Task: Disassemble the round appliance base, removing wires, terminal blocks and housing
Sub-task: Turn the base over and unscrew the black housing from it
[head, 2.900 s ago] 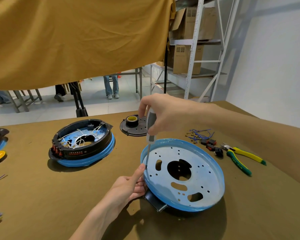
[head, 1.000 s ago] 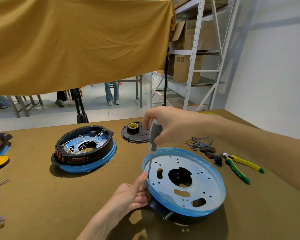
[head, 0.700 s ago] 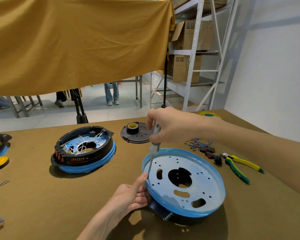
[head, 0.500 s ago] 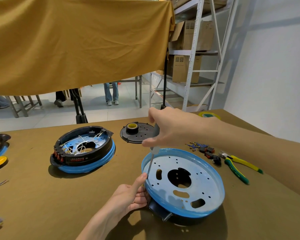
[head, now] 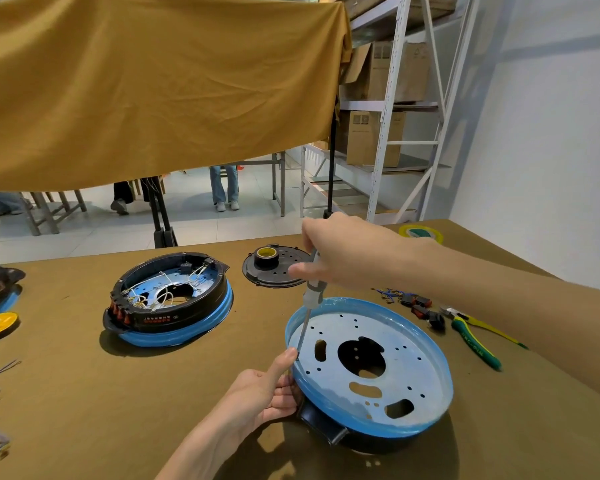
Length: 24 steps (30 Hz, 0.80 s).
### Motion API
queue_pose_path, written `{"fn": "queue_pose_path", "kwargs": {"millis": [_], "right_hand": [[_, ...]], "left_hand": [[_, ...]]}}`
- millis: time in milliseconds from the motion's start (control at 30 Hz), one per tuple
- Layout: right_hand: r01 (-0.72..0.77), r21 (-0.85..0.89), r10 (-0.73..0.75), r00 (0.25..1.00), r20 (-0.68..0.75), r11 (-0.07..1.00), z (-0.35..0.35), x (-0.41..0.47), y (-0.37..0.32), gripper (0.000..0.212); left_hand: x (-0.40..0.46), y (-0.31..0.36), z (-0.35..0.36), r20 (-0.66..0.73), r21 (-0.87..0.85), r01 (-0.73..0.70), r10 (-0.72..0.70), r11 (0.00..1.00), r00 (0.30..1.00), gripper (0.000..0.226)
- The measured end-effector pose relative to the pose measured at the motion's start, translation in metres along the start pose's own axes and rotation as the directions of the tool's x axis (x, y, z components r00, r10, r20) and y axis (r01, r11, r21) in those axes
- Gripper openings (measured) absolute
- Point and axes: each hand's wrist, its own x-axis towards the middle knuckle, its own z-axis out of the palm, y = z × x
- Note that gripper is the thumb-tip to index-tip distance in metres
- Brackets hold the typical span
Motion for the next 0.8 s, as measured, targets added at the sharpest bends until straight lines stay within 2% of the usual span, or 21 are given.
{"fn": "queue_pose_path", "kwargs": {"millis": [67, 167, 233, 333, 400, 467, 533, 600, 667, 733, 800], "right_hand": [[0.027, 0.157, -0.037, 0.997, 0.063, 0.987, -0.003, 0.000, 0.003, 0.033], [0.049, 0.342, -0.116, 0.977, 0.178, 0.939, -0.014, -0.002, 0.007, 0.041], [0.056, 0.310, -0.114, 0.979, 0.171, 0.949, -0.013, -0.003, 0.006, 0.041], [0.015, 0.098, -0.021, 0.998, 0.057, 0.995, -0.003, -0.003, 0.000, 0.047], [0.015, 0.043, -0.015, 1.000, 0.006, 0.999, 0.000, -0.002, 0.000, 0.042], [0.047, 0.147, -0.058, 0.996, 0.073, 0.988, -0.005, -0.003, 0.003, 0.034], [0.072, 0.285, -0.125, 0.977, 0.173, 0.956, -0.013, -0.004, 0.006, 0.044], [0.071, 0.334, -0.149, 0.966, 0.212, 0.940, -0.016, -0.005, 0.007, 0.048], [0.063, 0.220, -0.102, 0.981, 0.167, 0.973, -0.011, -0.005, 0.003, 0.044], [0.027, 0.040, -0.030, 0.996, 0.078, 0.999, -0.006, -0.003, 0.001, 0.048], [0.029, 0.033, -0.031, 0.998, 0.056, 0.999, -0.005, -0.001, 0.001, 0.039]], "left_hand": [[0.000, 0.000, 0.000, -0.006, 0.001, 0.002, -0.002, 1.000, 1.000, 0.095], [-0.001, 0.001, 0.001, -0.003, 0.002, 0.001, -0.001, 1.000, 1.000, 0.093], [-0.002, 0.001, 0.001, -0.009, 0.010, -0.001, 0.001, 1.000, 1.000, 0.094], [-0.003, 0.002, 0.002, -0.014, 0.013, 0.000, 0.000, 1.000, 1.000, 0.095], [-0.003, 0.002, 0.002, -0.018, 0.009, -0.003, 0.003, 1.000, 1.000, 0.095], [-0.003, 0.001, 0.002, -0.027, 0.015, -0.008, 0.008, 1.000, 1.000, 0.095], [-0.003, 0.001, 0.002, -0.035, 0.017, -0.010, 0.011, 1.000, 0.999, 0.096], [-0.003, 0.001, 0.002, -0.029, 0.013, -0.012, 0.012, 1.000, 0.999, 0.095], [-0.003, 0.001, 0.003, -0.032, 0.006, -0.008, 0.008, 1.000, 0.999, 0.094], [-0.002, 0.001, 0.002, -0.030, 0.000, -0.006, 0.006, 1.000, 1.000, 0.093], [-0.002, 0.001, 0.002, -0.026, -0.005, -0.003, 0.003, 1.000, 1.000, 0.093]]}}
